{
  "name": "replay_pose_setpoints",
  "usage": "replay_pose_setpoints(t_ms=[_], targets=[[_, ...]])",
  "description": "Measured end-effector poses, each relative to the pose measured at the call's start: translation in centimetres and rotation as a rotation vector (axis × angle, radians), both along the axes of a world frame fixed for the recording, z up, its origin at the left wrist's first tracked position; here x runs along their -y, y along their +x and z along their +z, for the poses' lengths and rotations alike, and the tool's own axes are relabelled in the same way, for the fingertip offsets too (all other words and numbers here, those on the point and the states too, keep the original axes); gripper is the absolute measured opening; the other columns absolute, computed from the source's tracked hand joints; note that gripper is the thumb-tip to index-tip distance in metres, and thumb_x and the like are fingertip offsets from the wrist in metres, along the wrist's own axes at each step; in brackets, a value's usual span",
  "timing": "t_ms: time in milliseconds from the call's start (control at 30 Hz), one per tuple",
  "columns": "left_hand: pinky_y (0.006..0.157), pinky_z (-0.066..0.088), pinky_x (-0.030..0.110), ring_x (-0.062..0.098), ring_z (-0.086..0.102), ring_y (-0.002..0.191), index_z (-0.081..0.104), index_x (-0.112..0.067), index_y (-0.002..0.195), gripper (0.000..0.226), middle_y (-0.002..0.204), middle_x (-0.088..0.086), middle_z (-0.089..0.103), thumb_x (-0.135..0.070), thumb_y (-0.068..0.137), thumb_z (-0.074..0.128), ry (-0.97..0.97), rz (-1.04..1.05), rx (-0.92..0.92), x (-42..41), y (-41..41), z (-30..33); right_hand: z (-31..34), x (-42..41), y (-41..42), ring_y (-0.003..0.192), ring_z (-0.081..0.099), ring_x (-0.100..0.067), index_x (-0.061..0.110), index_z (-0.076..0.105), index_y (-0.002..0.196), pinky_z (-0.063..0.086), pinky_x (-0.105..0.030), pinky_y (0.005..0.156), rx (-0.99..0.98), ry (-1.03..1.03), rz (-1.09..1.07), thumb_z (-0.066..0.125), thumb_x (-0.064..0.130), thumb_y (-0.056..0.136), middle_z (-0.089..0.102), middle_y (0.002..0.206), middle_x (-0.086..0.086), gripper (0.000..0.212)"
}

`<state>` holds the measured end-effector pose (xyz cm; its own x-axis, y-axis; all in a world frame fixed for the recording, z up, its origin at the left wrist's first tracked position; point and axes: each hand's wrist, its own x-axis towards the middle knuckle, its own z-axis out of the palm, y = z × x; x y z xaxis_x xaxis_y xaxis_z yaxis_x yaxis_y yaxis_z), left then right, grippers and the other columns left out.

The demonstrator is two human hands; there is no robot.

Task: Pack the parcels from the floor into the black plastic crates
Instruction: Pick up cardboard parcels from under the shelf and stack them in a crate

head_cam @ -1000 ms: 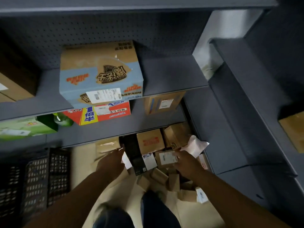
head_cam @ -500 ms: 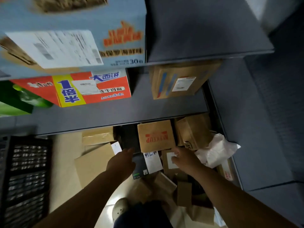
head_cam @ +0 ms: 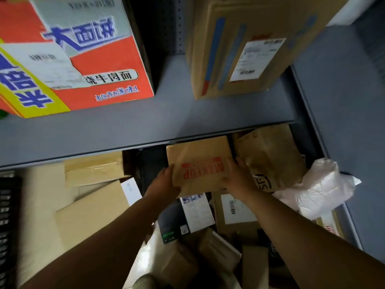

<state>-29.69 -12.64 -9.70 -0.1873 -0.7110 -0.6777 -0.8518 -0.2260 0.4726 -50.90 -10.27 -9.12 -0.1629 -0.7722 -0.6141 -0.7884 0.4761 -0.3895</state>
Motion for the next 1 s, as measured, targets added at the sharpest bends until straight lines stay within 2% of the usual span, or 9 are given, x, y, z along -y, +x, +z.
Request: replay_pose_setpoints(t_ms=[167, 367, 500, 633, 700, 767, 833, 933, 1000], targets=[[0.082, 0.046, 0.036, 0.034, 0.052, 0.117, 0.002, -0.031, 0.148, 0.087, 0.132, 0.013, 0.046, -0.003, 0.087, 0.056, 0.095, 0.123, -0.102, 0.0, -0.5, -0.6, -2.0, 0.1, 0.5, 0.133, 0.035, -0.031, 0.02, 0.01, 0.15, 0.038, -0.046, 0.107, 0.096, 0.036, -0.1, 0.05, 0.013, 0.09, 0.027, 0.147, -0.012, 0.072], [0.092, 0.048, 0.048, 0.033, 0.053, 0.115, -0.006, -0.032, 0.149, 0.091, 0.127, 0.012, 0.049, 0.0, 0.086, 0.052, 0.125, 0.209, -0.208, -0.7, -0.8, 4.7, 2.7, -1.1, 0.8, 0.101, 0.051, -0.018, 0.019, 0.027, 0.141, 0.043, -0.029, 0.082, 0.146, -0.094, -0.199, 0.048, 0.009, 0.093, 0.047, 0.121, -0.003, 0.053], [0.094, 0.046, 0.055, 0.027, 0.051, 0.114, 0.003, -0.034, 0.147, 0.09, 0.12, 0.006, 0.049, -0.002, 0.08, 0.054, 0.138, 0.335, -0.331, -1.6, -0.7, 11.4, 9.9, -1.9, 0.7, 0.095, 0.056, -0.017, 0.014, 0.034, 0.129, 0.048, -0.028, 0.078, 0.213, -0.157, -0.271, 0.05, 0.018, 0.096, 0.049, 0.105, 0.002, 0.037], [0.095, 0.046, 0.056, 0.025, 0.052, 0.11, 0.008, -0.03, 0.146, 0.082, 0.11, -0.001, 0.049, 0.0, 0.086, 0.054, 0.151, 0.384, -0.403, -2.2, -0.7, 20.3, 18.2, -3.0, -0.3, 0.105, 0.055, -0.023, 0.019, 0.03, 0.138, 0.048, -0.046, 0.092, 0.275, -0.108, -0.364, 0.063, 0.026, 0.084, 0.053, 0.12, -0.009, 0.063], [0.094, 0.046, 0.049, 0.016, 0.049, 0.1, 0.012, -0.026, 0.144, 0.071, 0.1, -0.007, 0.047, 0.006, 0.09, 0.046, 0.156, 0.409, -0.429, -2.5, -0.7, 25.4, 22.5, -3.3, -0.8, 0.111, 0.05, -0.025, 0.016, 0.032, 0.139, 0.043, -0.044, 0.097, 0.294, -0.097, -0.42, 0.064, 0.036, 0.076, 0.047, 0.124, -0.008, 0.073], [0.09, 0.045, 0.043, 0.015, 0.049, 0.098, 0.015, -0.022, 0.143, 0.066, 0.099, -0.007, 0.046, 0.011, 0.091, 0.038, 0.158, 0.399, -0.39, -2.5, -0.7, 30.2, 28.7, -3.4, -0.4, 0.106, 0.053, -0.025, 0.016, 0.04, 0.128, 0.042, -0.038, 0.091, 0.318, -0.073, -0.497, 0.06, 0.045, 0.078, 0.046, 0.122, -0.007, 0.061], [0.096, 0.045, 0.047, 0.025, 0.052, 0.11, 0.017, -0.018, 0.144, 0.065, 0.111, 0.003, 0.05, 0.011, 0.09, 0.038, 0.179, 0.402, -0.364, -2.4, -0.5, 34.7, 34.0, -3.8, -0.6, 0.096, 0.051, -0.019, 0.01, 0.048, 0.123, 0.037, -0.024, 0.082, 0.323, -0.048, -0.527, 0.06, 0.021, 0.09, 0.05, 0.109, -0.002, 0.038], [0.094, 0.045, 0.059, 0.038, 0.05, 0.117, 0.022, -0.02, 0.143, 0.06, 0.13, 0.016, 0.048, 0.003, 0.09, 0.041, 0.168, 0.382, -0.393, -2.0, 0.1, 40.6, 40.4, -4.6, -0.8, 0.097, 0.059, -0.02, 0.014, 0.057, 0.112, 0.047, -0.031, 0.086, 0.253, -0.114, -0.531, 0.064, 0.016, 0.085, 0.063, 0.1, 0.002, 0.027], [0.088, 0.049, 0.059, 0.039, 0.052, 0.113, 0.031, -0.027, 0.133, 0.053, 0.129, 0.017, 0.047, 0.001, 0.089, 0.042, 0.149, 0.373, -0.409, -1.9, 0.2, 45.4, 44.7, -5.2, -0.7, 0.089, 0.058, -0.019, 0.014, 0.057, 0.105, 0.05, -0.032, 0.08, 0.249, -0.163, -0.569, 0.058, 0.015, 0.088, 0.062, 0.093, 0.0, 0.018]])
